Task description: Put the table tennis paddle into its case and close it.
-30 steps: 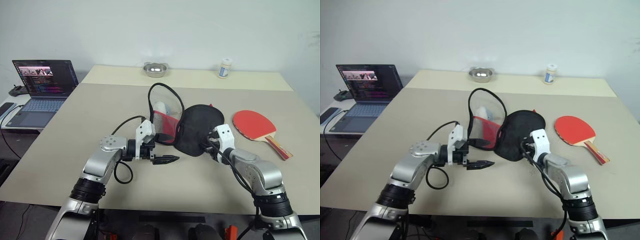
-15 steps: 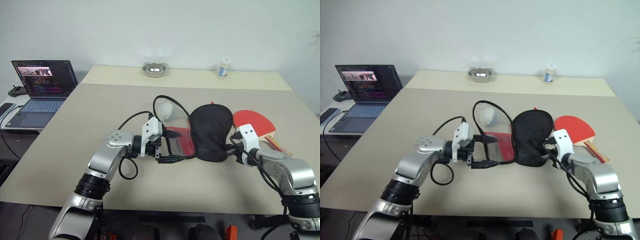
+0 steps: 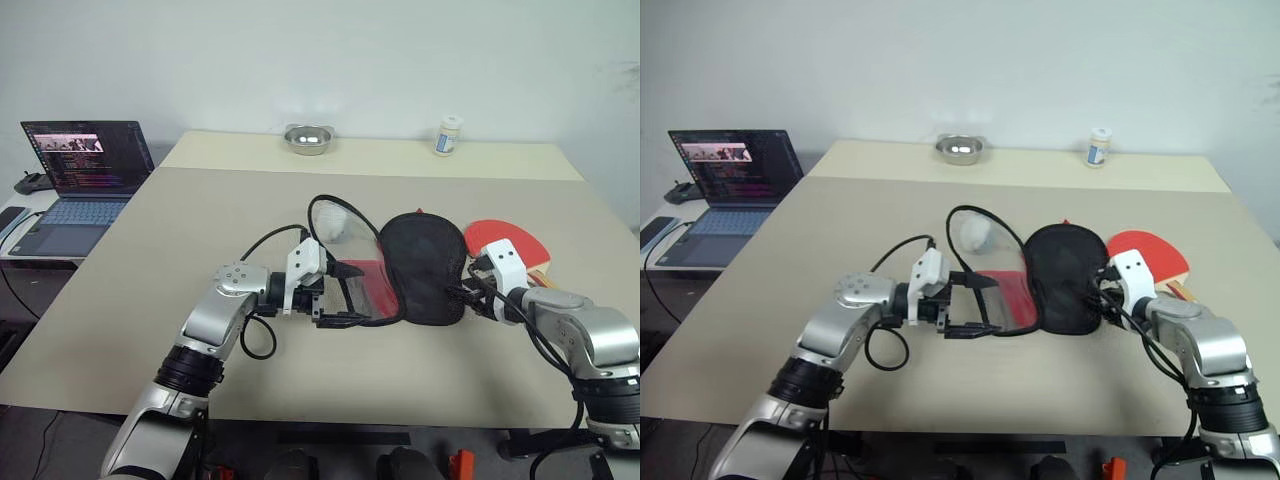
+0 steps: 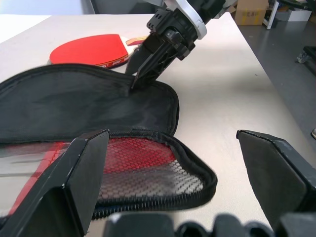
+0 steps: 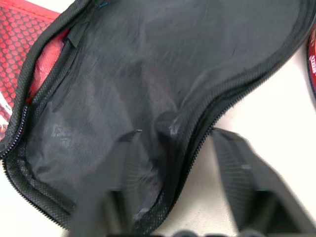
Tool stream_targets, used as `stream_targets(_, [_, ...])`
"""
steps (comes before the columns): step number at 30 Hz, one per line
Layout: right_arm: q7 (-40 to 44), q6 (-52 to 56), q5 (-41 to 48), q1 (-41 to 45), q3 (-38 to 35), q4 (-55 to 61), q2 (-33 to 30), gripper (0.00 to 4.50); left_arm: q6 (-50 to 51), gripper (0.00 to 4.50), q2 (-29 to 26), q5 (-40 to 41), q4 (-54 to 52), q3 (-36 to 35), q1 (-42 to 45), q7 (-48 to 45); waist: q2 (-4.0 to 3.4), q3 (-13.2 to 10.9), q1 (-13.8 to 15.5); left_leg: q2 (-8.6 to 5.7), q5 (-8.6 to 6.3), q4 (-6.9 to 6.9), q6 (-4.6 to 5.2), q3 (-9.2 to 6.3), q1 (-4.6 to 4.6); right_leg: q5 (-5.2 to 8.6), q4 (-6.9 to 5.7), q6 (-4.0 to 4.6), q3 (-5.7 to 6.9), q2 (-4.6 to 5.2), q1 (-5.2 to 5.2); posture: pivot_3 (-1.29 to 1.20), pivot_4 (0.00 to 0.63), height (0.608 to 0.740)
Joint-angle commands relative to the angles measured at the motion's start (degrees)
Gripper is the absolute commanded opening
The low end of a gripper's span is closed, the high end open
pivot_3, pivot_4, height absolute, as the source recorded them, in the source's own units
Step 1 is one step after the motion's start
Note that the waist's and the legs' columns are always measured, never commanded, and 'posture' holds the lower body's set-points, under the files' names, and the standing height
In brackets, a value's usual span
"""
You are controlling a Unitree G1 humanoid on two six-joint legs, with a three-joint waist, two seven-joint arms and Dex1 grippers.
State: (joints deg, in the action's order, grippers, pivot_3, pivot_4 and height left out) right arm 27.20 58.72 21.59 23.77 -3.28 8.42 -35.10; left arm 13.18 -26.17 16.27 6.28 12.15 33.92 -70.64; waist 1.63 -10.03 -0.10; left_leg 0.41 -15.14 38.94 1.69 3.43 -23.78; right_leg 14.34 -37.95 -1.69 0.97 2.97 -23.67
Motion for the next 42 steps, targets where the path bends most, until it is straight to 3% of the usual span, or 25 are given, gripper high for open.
stream_targets(1, [0.1, -1.95, -0.82, 1.42, -1.83, 1.51, -1.71, 3.87, -0.56, 4.5, 0.01, 0.02, -1.5, 0.18, 0.4, 0.05, 0.0, 0.0, 0.0, 0.0, 0.0, 0.0, 0.0, 0.0, 0.0, 0.0, 0.0, 0.0, 0.0, 0.0, 0.0, 0.0, 0.15, 0.74])
stream_targets(3, [-0.36, -3.58, -1.58, 1.67, -2.89, 2.35, -2.64, 4.47, -0.4, 4.5, -0.07, 0.19, -1.93, 0.13, 0.13, 0.02, 0.0, 0.0, 0.0, 0.0, 0.0, 0.0, 0.0, 0.0, 0.0, 0.0, 0.0, 0.0, 0.0, 0.0, 0.0, 0.0, 0.15, 0.74])
stream_targets(10, [4.93, -6.14, 1.14, -4.77, -12.83, 9.66, -9.91, 4.47, 0.17, 4.5, -0.23, 1.09, -3.93, -0.17, -0.82, -0.21, -0.01, -0.01, 0.21, 0.0, 0.0, -0.01, 0.0, -0.02, -0.03, 0.0, 0.03, 0.0, 0.02, 0.01, 0.0, 0.0, 0.15, 0.74])
stream_targets(16, [7.15, -15.38, -2.56, -10.88, -18.52, 0.91, -15.22, 4.47, -0.43, 4.5, -0.4, 1.23, -4.58, -0.15, -1.32, -0.45, -0.01, -0.01, 0.18, -0.02, 0.0, 0.02, 0.01, -0.01, 0.0, -0.01, 0.09, -0.03, 0.02, 0.03, 0.08, 0.0, 0.15, 0.74])
stream_targets(22, [11.78, -21.55, -4.66, -8.6, -15.35, -11.56, -17.93, 4.47, -0.47, 4.5, -0.17, 1.47, -4.37, 0.09, -0.4, -1.27, -0.03, 0.0, -0.15, 0.04, 0.01, 0.01, 0.02, 0.09, 0.19, -0.01, 0.04, -0.03, -0.11, -0.13, 0.14, 0.0, 0.15, 0.74])
stream_targets(34, [16.29, -26.56, -11.07, 5.93, -3.54, -37.32, -15.92, 4.47, 1.2, 4.5, -0.76, 2.05, -6.6, -0.46, -0.23, -0.77, -0.04, 0.0, -0.11, 0.04, 0.01, 0.0, 0.02, 0.17, 0.22, -0.01, 0.07, -0.03, -0.19, -0.13, 0.16, 0.0, 0.15, 0.74])
stream_targets(42, [18.1, -31.86, -13.55, 13.55, -2.26, -53.21, -14.37, 4.47, 2.17, 4.5, -1.38, 1.96, -7.75, -0.67, -0.65, 0.11, -0.05, 0.0, -0.17, 0.05, 0.01, 0.0, 0.01, 0.18, 0.23, -0.01, 0.05, -0.02, -0.2, -0.12, 0.16, 0.0, 0.15, 0.74])
